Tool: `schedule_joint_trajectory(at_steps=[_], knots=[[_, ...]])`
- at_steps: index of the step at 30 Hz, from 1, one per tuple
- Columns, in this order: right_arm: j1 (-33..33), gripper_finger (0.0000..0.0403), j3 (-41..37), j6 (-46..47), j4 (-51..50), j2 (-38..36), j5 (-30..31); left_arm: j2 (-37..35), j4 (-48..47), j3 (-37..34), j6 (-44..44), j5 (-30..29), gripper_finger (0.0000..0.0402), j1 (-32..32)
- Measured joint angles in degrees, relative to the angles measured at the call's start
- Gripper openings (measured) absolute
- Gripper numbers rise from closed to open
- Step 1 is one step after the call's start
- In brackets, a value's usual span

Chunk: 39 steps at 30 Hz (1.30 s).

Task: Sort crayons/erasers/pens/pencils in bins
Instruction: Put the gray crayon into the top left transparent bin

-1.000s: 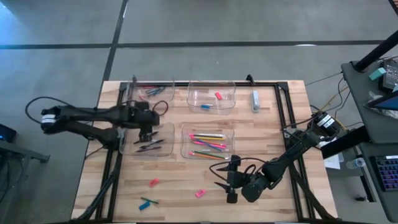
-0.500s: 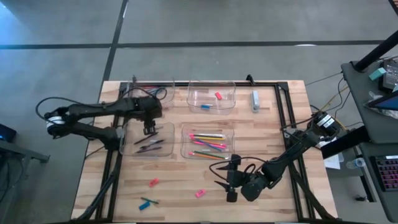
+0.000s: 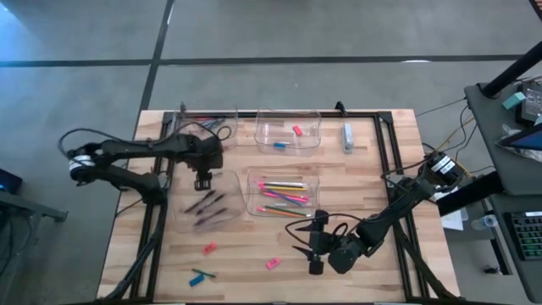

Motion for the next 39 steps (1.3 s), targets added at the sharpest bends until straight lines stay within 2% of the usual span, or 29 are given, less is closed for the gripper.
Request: schedule_joint_trajectory(at_steps=[9, 18, 24, 31, 39], knots=[[-0.2, 0.0237, -0.4, 0.4, 0.4, 0.0, 0.0, -5.1, 0.8, 0.1, 0.0, -3.2, 0.0166, 0.1], [-0.2, 0.0237, -0.4, 0.4, 0.4, 0.0, 0.0, -0.4, 5.9, -3.2, 0.5, -4.7, 0.0166, 3.0], [-0.2, 0.0237, -0.4, 0.4, 0.4, 0.0, 0.0, 2.4, 7.9, -5.1, 1.9, -1.7, 0.0166, 6.1], [-0.3, 0.0237, -0.4, 0.4, 0.4, 0.0, 0.0, 3.3, 8.1, -5.5, 2.9, 0.2, 0.0166, 6.8], [-0.3, 0.0237, -0.5, 0.4, 0.3, 0.0, 0.0, -2.0, 8.5, -3.4, 1.1, 3.9, 0.0166, 8.7]])
